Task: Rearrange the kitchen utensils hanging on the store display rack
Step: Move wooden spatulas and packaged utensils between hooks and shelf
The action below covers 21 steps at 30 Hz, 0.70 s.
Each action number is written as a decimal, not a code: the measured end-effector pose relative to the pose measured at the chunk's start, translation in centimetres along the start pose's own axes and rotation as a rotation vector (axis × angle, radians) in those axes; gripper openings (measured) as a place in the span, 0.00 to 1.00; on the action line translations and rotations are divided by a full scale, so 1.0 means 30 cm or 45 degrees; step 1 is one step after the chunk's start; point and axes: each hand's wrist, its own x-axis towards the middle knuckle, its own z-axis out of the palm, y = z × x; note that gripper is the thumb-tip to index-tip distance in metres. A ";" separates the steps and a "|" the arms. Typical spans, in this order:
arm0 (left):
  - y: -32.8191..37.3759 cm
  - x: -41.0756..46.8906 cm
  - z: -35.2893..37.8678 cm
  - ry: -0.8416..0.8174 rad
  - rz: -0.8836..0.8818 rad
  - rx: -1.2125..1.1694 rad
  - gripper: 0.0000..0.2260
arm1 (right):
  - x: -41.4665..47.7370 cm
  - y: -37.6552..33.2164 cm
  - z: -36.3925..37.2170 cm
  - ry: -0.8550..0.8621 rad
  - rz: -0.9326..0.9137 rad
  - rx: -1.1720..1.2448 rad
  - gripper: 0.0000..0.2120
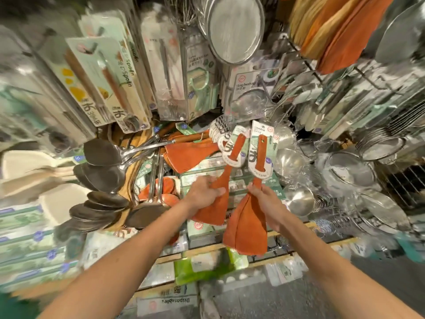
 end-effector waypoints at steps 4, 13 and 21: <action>-0.014 -0.132 0.050 -0.017 0.013 -0.246 0.09 | -0.113 -0.029 -0.002 -0.053 -0.044 0.080 0.10; 0.105 -0.388 0.127 0.009 0.395 -0.348 0.04 | -0.306 -0.186 -0.039 -0.144 -0.261 0.150 0.09; 0.229 -0.565 0.211 0.086 0.408 -0.369 0.17 | -0.477 -0.284 -0.137 -0.245 -0.137 0.163 0.07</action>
